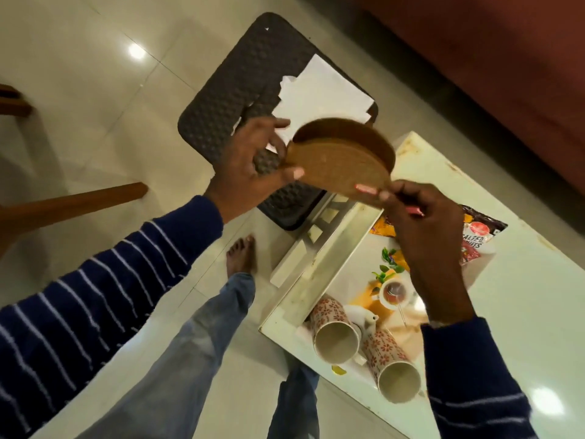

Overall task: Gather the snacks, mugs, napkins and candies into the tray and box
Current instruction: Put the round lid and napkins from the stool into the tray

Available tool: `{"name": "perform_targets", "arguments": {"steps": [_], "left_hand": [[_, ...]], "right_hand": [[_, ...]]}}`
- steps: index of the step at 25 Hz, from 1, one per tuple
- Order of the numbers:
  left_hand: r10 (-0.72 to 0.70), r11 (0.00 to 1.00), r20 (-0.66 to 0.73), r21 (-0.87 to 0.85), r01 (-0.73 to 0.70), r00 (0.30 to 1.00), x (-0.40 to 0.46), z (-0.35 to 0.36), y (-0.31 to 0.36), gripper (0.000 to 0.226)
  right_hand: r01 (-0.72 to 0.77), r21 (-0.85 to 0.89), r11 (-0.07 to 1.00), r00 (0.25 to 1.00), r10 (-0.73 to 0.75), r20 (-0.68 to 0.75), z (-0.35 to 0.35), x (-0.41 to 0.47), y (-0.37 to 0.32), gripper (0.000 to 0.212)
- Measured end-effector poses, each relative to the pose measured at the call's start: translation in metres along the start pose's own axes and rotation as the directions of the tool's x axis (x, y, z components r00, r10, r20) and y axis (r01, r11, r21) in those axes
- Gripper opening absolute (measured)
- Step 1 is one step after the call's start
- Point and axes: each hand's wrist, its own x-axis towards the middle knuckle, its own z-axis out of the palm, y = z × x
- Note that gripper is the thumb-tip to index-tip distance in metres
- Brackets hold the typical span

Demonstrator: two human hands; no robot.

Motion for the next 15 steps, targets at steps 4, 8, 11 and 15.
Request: {"name": "perform_targets", "arguments": {"steps": [4, 8, 11, 15], "left_hand": [[0.005, 0.997, 0.326, 0.066, -0.029, 0.945, -0.053, 0.049, 0.018, 0.04], [0.028, 0.986, 0.48, 0.133, -0.105, 0.877, -0.079, 0.115, 0.03, 0.064], [0.061, 0.919, 0.584, 0.284, -0.274, 0.81, -0.086, 0.162, 0.035, 0.057], [0.062, 0.869, 0.574, 0.372, -0.327, 0.817, -0.087, 0.201, 0.031, 0.056]], "right_hand": [[-0.074, -0.166, 0.983, 0.996, 0.08, 0.031, -0.05, -0.078, 0.057, 0.021], [-0.096, -0.269, 0.958, 0.988, 0.125, 0.092, -0.085, -0.137, 0.118, 0.027], [-0.147, -0.268, 0.952, 0.985, 0.166, 0.049, -0.097, -0.164, 0.16, 0.029], [-0.216, -0.173, 0.961, 0.976, 0.219, -0.001, -0.093, -0.171, 0.189, 0.048]]}}
